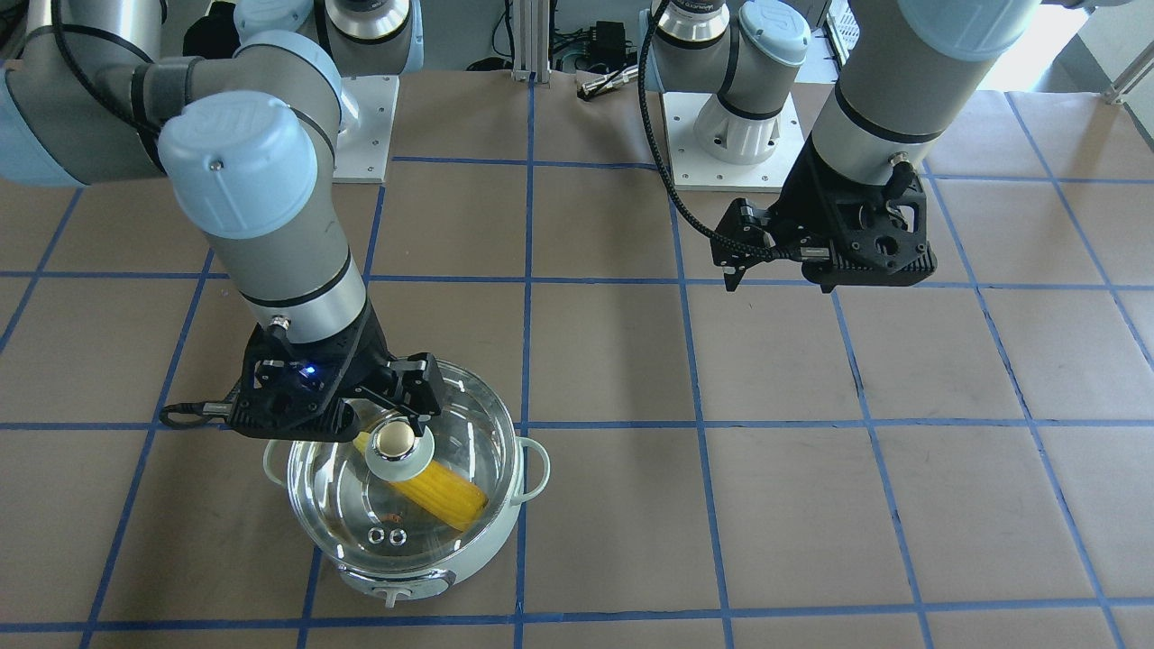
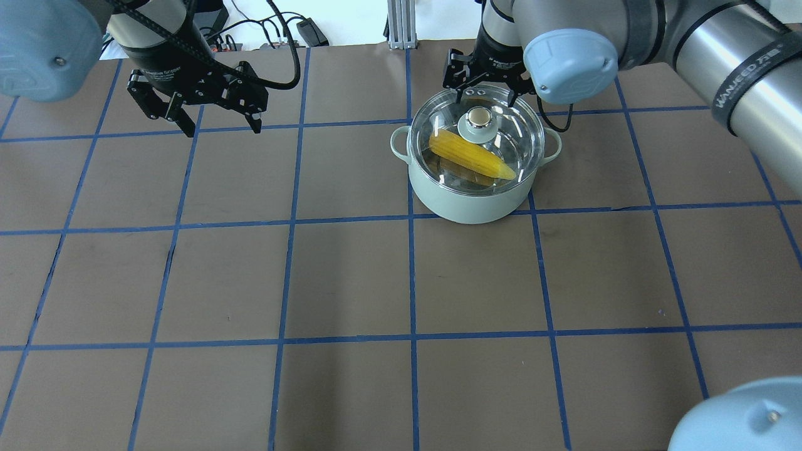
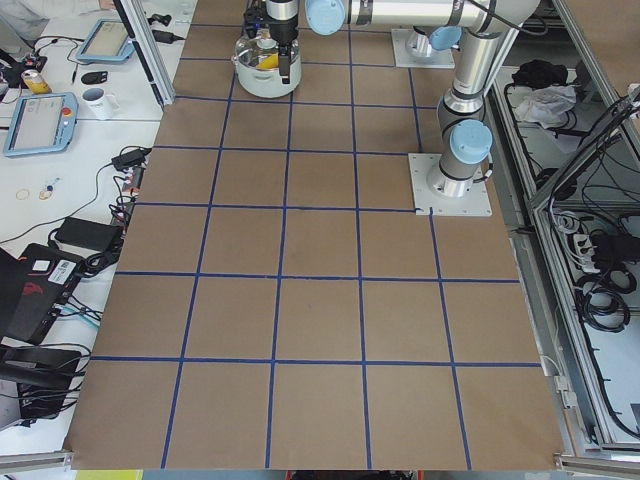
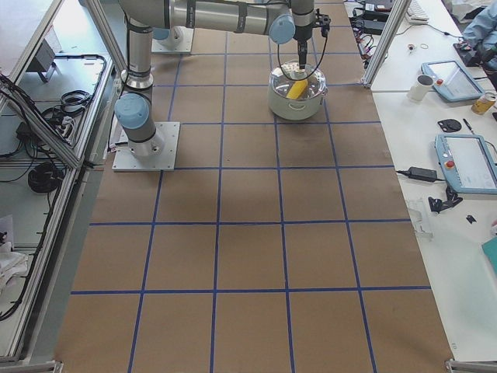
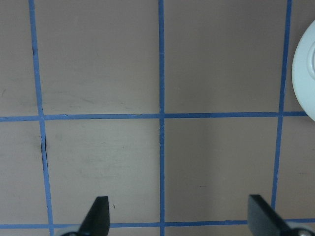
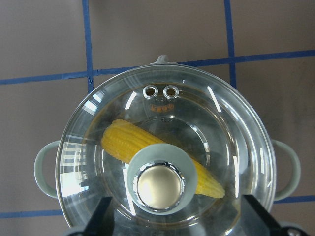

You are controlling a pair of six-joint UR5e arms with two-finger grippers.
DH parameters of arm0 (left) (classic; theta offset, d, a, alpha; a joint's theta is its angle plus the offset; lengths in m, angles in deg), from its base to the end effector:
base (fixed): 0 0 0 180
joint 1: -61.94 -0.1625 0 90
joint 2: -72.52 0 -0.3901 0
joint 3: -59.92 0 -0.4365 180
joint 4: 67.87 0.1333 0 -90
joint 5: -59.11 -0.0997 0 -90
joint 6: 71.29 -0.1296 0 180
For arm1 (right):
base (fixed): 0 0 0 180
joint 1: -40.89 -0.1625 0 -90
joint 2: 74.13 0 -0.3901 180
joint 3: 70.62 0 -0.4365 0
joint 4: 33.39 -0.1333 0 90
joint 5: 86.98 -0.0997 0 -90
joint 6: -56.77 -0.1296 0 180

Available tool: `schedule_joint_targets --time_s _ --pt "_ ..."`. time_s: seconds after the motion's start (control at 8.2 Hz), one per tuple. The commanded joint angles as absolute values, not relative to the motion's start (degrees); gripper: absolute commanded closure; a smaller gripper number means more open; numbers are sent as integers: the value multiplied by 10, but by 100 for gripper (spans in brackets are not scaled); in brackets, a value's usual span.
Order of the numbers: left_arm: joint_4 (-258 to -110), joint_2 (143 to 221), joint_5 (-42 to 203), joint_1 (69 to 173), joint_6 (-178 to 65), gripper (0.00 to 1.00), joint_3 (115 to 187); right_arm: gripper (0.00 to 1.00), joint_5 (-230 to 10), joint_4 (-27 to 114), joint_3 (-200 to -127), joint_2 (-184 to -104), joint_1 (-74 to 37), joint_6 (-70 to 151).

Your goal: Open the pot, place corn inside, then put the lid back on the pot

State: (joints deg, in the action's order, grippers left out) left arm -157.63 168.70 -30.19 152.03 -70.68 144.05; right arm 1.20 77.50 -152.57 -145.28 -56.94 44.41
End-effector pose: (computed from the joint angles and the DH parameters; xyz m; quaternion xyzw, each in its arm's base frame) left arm -0.1358 -0.5778 0.4183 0.0045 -1.0000 -0.0006 0.0061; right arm 0.2282 -0.6506 0.3398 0.0380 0.9953 -0.0838 0.0310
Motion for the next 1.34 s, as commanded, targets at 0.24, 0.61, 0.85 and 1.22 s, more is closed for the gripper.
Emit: schedule_joint_targets --time_s 0.24,0.61,0.85,1.22 --pt "-1575 1687 -304 1520 -708 0 1440 0 45 614 -1516 -1595 -539 551" --pt "-1556 1688 -306 1520 -709 0 1439 0 48 614 -1548 -1611 -539 574" --pt "-1556 1688 -307 1520 -708 0 1439 0 49 618 -1550 -1613 -539 576" --pt "-1557 1682 -305 1520 -708 0 1439 0 47 618 -1550 -1613 -539 576"
